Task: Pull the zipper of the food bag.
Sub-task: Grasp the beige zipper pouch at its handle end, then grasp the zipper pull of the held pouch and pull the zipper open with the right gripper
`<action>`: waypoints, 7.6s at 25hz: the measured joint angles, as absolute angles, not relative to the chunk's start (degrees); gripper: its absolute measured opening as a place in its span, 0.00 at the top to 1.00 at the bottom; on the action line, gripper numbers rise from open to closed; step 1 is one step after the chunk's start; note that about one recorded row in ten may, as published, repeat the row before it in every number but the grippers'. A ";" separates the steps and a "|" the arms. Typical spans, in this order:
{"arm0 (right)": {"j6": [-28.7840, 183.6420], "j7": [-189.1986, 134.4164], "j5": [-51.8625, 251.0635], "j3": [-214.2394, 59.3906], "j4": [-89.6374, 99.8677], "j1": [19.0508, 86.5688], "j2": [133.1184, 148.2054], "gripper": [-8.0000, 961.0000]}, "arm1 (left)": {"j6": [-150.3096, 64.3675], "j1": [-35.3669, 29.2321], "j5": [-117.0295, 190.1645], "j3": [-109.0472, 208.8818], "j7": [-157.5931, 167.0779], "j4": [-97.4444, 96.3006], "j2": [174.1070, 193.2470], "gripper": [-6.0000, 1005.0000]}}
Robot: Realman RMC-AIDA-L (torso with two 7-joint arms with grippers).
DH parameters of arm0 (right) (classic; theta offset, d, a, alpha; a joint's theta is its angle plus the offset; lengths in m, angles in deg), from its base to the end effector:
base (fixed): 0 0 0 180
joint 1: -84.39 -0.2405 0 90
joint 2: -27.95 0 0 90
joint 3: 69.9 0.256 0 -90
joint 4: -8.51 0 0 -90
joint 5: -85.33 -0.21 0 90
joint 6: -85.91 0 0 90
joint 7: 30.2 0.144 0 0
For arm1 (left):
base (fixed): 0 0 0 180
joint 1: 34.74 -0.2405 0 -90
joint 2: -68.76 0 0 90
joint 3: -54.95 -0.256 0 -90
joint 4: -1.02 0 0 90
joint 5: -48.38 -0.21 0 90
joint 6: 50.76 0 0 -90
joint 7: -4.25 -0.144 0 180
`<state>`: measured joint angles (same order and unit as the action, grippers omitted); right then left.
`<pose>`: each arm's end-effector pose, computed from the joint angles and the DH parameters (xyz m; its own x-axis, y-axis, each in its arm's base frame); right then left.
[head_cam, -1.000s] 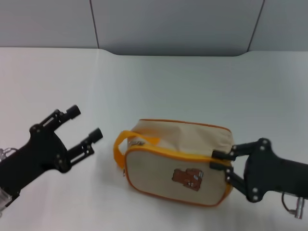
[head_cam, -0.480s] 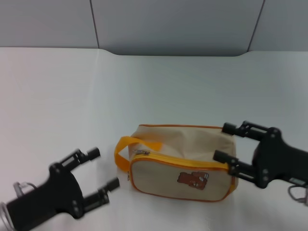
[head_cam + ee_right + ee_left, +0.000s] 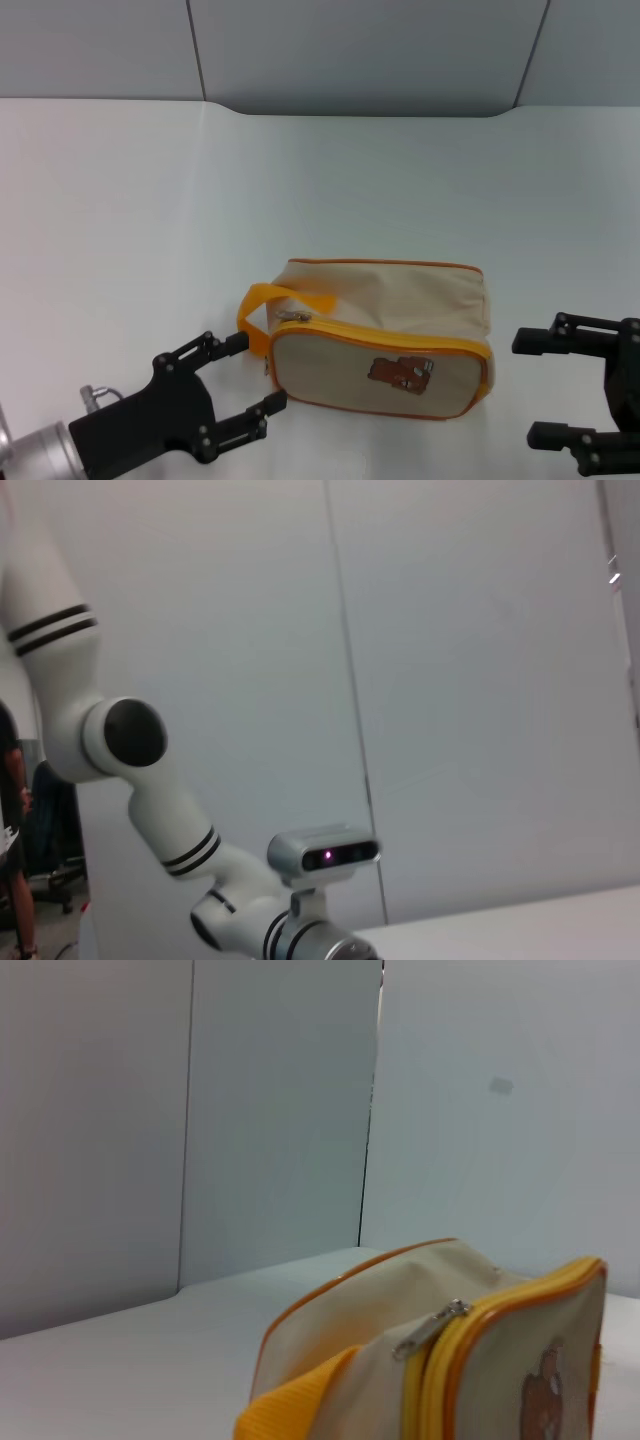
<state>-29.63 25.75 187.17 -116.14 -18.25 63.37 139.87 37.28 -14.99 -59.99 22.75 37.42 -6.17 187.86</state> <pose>0.2821 0.2357 0.0334 0.7028 -0.0993 -0.7044 -0.1471 -0.9891 -0.0073 -0.3144 0.2254 -0.0674 0.7576 0.1348 0.6386 0.4122 -0.8575 -0.3080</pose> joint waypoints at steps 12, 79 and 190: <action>-27.75 26.66 187.46 -114.68 -19.70 64.19 140.15 0.22 | 31.25 -10.24 -59.78 24.84 35.98 0.41 188.02 0.28; -19.41 24.88 187.22 -95.61 -20.52 65.71 145.03 0.22 | 47.84 -8.65 -59.90 31.57 33.96 -10.10 187.52 0.94; -8.13 -54.29 196.49 -88.22 19.76 70.56 147.60 0.91 | 45.63 -3.91 -59.79 30.30 35.10 -17.18 187.89 0.94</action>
<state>-8.13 -54.29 196.49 -88.22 19.76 70.56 147.60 45.63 -3.91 -59.79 30.30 35.10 -17.18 187.89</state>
